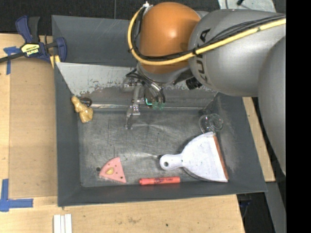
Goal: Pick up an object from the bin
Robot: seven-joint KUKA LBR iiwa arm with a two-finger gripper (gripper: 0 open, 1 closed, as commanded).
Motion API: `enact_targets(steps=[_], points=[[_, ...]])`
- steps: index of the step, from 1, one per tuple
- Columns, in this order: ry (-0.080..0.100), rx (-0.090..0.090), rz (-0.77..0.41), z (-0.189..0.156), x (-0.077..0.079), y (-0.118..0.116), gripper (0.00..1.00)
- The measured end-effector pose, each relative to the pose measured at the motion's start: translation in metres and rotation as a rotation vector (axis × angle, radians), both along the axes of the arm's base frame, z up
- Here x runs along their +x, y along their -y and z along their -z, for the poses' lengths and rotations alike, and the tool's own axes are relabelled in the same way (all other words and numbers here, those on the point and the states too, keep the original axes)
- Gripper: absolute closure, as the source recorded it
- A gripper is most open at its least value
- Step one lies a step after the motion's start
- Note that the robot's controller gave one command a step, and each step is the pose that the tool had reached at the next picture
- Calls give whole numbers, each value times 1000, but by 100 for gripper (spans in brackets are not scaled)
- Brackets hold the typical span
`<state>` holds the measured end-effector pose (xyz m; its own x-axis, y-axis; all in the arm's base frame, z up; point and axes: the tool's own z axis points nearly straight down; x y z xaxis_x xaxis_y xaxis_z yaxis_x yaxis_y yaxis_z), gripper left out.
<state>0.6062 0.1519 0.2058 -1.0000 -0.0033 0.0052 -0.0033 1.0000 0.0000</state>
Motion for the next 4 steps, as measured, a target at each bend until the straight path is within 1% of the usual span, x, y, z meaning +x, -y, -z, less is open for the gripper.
enact_targets(steps=[1,2,3,4], points=[[8,1,3,-5,2,1,0],[14,1,-64,35,-16,7,0],[-4,-1,-172,55,-47,16,0],[17,2,-209,67,-53,6,0]])
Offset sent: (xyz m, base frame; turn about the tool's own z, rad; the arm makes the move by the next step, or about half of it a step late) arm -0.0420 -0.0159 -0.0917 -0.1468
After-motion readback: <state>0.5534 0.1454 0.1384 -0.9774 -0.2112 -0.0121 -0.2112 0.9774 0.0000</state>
